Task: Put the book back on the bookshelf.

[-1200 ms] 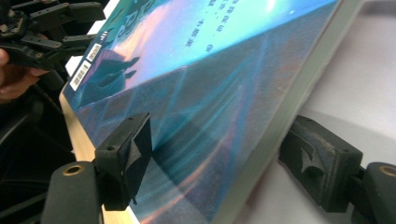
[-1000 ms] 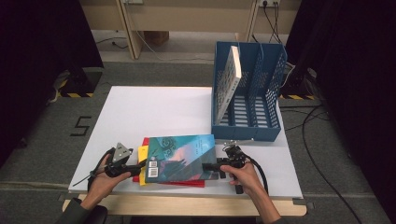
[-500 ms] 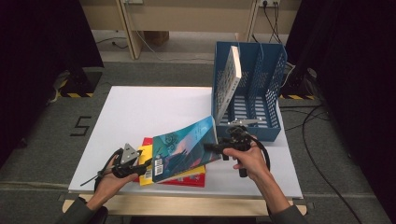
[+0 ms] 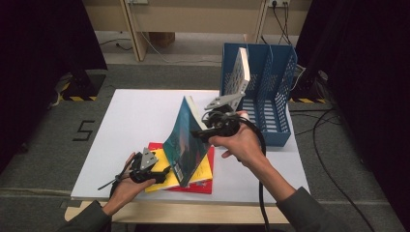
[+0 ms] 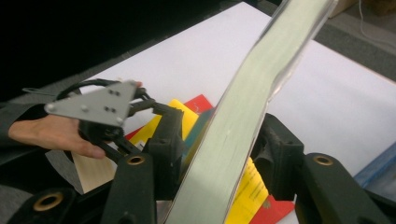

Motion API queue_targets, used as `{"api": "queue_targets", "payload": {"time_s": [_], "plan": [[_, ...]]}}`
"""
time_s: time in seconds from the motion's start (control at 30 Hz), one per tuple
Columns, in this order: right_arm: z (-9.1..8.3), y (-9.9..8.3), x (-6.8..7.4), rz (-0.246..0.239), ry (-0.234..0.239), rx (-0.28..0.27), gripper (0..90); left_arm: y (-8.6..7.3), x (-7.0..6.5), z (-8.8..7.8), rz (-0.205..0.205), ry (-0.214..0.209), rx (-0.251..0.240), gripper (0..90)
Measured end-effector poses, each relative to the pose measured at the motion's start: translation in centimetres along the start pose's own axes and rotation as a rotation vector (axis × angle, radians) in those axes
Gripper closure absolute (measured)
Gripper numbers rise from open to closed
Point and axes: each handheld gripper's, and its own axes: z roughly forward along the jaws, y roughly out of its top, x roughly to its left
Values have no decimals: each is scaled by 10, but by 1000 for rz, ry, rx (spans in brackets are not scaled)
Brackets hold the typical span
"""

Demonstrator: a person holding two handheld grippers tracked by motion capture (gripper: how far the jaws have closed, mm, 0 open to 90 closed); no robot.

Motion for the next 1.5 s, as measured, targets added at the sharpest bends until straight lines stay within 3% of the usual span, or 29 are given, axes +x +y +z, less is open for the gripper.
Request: {"api": "queue_targets", "payload": {"time_s": [0.13, 0.3, 0.5, 0.6, 0.67, 0.9, 0.97, 1.07, 1.37, 1.5], "plan": [[5, 15, 17, -71, 2, 27, 601, 0, 0, 2, -12, 0, 0, 154], [10, 21, 22, -64, 31, 42, 614, -3, 4, 0, -61, -26, 7, 143], [11, 27, 21, -58, 32, 75, 616, -6, 9, 1, -103, -57, 10, 138], [12, 30, 21, -49, 44, 91, 623, -7, 18, -1, -131, -4, -10, 175], [14, 33, 23, -49, 58, 108, 640, -7, 23, 0, -153, -2, -10, 161], [26, 53, 35, -75, 75, 164, 648, -7, 20, 1, -134, -11, -4, 161], [28, 60, 34, -90, 56, 177, 648, -7, 20, 1, -138, -11, -1, 159], [32, 68, 29, -59, 59, 200, 652, -7, 21, 2, -147, -8, -5, 159], [47, 83, 21, -44, 67, 285, 663, -9, 25, 2, -162, -11, 0, 160], [53, 85, 22, -64, 42, 326, 681, -10, 25, 2, -163, -7, -4, 154]]}}
